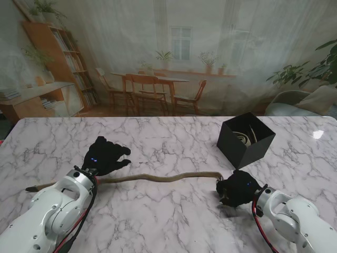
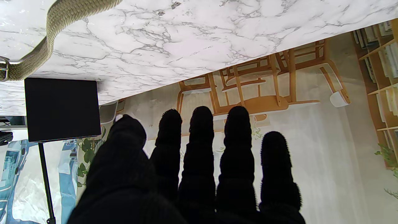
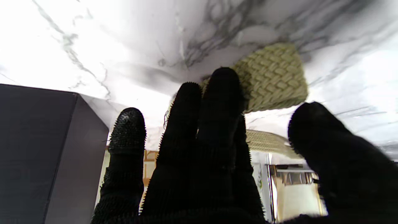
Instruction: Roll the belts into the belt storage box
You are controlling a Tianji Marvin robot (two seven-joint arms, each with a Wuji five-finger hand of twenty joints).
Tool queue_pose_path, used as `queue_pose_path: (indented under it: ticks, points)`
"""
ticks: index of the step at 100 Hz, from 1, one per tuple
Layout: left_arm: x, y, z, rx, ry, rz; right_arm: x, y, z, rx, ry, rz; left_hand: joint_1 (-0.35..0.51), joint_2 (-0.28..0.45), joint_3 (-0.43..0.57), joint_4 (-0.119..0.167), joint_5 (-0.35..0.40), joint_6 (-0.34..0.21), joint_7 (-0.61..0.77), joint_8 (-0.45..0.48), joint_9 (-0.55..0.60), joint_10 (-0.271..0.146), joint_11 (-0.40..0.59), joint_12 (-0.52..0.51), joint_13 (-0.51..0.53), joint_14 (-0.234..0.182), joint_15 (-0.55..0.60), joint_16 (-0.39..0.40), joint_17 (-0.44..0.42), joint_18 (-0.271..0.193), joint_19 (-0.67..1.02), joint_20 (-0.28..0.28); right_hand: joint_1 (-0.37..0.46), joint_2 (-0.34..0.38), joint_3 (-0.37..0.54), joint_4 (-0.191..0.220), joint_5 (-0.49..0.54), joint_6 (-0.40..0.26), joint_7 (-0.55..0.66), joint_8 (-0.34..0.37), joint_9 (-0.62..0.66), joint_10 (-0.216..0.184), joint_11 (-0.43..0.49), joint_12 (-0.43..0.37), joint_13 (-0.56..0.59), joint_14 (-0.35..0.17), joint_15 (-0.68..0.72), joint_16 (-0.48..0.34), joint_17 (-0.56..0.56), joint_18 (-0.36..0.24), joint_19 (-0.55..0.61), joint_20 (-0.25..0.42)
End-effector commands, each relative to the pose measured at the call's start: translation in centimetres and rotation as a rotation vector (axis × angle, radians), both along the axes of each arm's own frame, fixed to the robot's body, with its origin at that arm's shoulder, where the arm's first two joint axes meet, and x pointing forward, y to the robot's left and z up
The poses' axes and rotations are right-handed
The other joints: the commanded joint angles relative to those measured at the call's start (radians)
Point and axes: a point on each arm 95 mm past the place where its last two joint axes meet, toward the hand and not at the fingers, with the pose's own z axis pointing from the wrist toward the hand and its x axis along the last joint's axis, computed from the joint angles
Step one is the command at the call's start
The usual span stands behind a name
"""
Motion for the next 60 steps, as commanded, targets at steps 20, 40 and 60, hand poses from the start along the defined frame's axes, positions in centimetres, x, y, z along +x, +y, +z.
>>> queue_pose_path:
  ticks: [20, 40, 60]
  points:
    - [0.1, 0.0, -0.3, -0.008, 0.024, -0.001, -0.6, 0.8, 1.4, -0.104, 0.107, 0.024, 0.013, 0.025, -0.012, -0.02, 0.01, 0.009, -0.012, 0.01, -0.025, 0.019, -0.012, -0.01, -0.016, 0.015, -0.022, -0.01, -0.018, 0.036, -0.02, 0.004, 0.038, -0.101, 0.249, 0.033, -0.156, 0.155, 0.005, 0.111, -0.13, -0.076, -0.17, -0.065, -0.163, -0.129, -0.095, -0.099, -0.1, -0.051, -0.075, 0.003]
    - [0.2, 0.0, -0.3, -0.012, 0.03, -0.002, -0.6, 0.9, 1.7, -0.189, 0.101, 0.027, 0.016, 0.025, -0.012, -0.02, 0.01, 0.008, -0.011, 0.01, -0.024, 0.017, -0.011, -0.01, -0.015, 0.014, -0.022, -0.01, -0.018, 0.036, -0.021, 0.004, 0.214, -0.209, 0.246, -0.087, -0.118, 0.092, 0.085, 0.165, -0.07, -0.127, -0.222, -0.059, -0.139, -0.153, -0.119, -0.125, -0.049, -0.088, -0.067, -0.021]
    - [0.2, 0.0, -0.4, -0.015, 0.03, -0.003, -0.4, 0.7, 1.1, -0.181, 0.044, 0.022, 0.012, 0.028, -0.014, -0.02, 0.011, 0.009, -0.011, 0.01, -0.024, 0.019, -0.011, -0.009, -0.015, 0.014, -0.021, -0.01, -0.018, 0.035, -0.021, 0.004, 0.28, -0.165, 0.122, -0.156, -0.096, -0.11, 0.344, -0.033, 0.016, -0.106, -0.188, 0.008, -0.056, -0.066, -0.074, -0.112, 0.019, -0.061, -0.034, -0.039]
